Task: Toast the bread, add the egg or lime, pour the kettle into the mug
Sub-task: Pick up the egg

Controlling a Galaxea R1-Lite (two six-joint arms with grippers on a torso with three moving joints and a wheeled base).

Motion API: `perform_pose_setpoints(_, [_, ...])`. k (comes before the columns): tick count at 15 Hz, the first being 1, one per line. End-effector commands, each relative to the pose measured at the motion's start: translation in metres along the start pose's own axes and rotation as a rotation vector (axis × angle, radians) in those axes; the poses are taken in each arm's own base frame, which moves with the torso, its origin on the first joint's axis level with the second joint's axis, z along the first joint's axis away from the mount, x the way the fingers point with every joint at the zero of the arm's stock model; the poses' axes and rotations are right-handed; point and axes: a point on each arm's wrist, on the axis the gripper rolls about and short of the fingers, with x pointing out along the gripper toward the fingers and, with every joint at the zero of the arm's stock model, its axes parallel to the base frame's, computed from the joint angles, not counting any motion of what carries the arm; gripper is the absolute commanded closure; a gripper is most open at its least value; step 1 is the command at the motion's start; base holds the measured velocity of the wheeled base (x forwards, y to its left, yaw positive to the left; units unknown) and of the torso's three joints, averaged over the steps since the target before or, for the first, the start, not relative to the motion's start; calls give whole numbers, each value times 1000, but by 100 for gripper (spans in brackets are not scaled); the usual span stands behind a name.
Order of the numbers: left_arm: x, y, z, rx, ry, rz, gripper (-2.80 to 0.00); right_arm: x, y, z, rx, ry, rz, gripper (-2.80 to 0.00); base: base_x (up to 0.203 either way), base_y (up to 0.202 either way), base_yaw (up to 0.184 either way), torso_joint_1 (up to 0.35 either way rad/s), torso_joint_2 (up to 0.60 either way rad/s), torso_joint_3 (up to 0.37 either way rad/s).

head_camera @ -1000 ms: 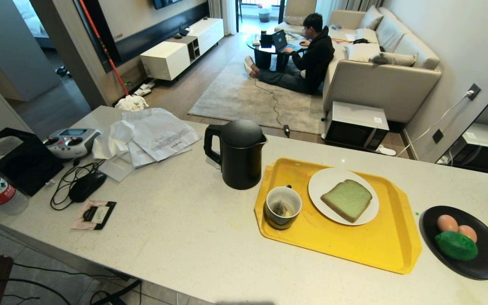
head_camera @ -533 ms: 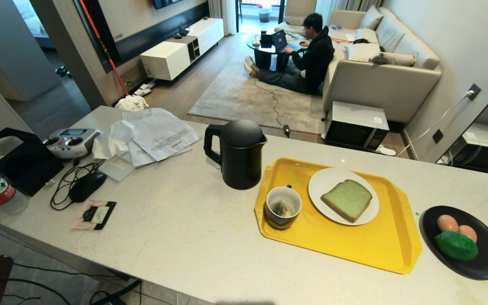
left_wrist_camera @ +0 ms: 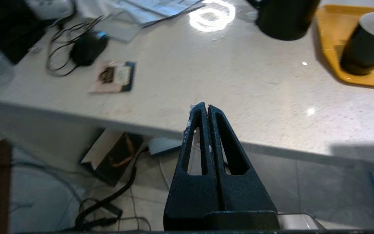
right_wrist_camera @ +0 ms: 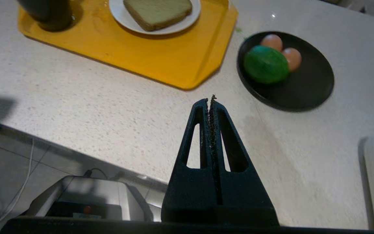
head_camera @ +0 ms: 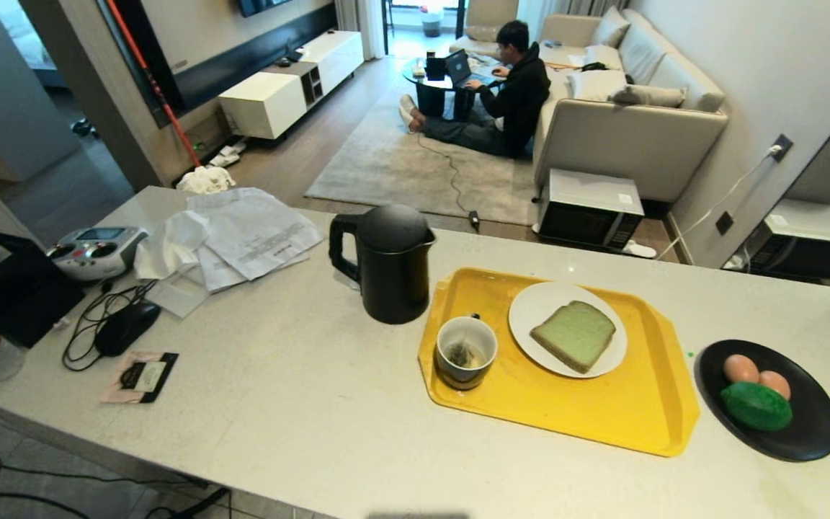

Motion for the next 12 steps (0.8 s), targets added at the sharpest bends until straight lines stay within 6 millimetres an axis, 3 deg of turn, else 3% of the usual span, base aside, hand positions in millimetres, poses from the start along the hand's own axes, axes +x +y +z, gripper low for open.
perform_pose_setpoints(1, [0, 0, 0, 0, -1, 1, 0, 0, 0, 0, -1, 2, 1, 0, -1, 6, -168, 7, -2, -2])
perform_pose_setpoints(12, [0, 0, 0, 0, -2, -1, 0, 0, 0, 0, -3, 2, 1, 0, 0, 9, -173, 4, 2, 4])
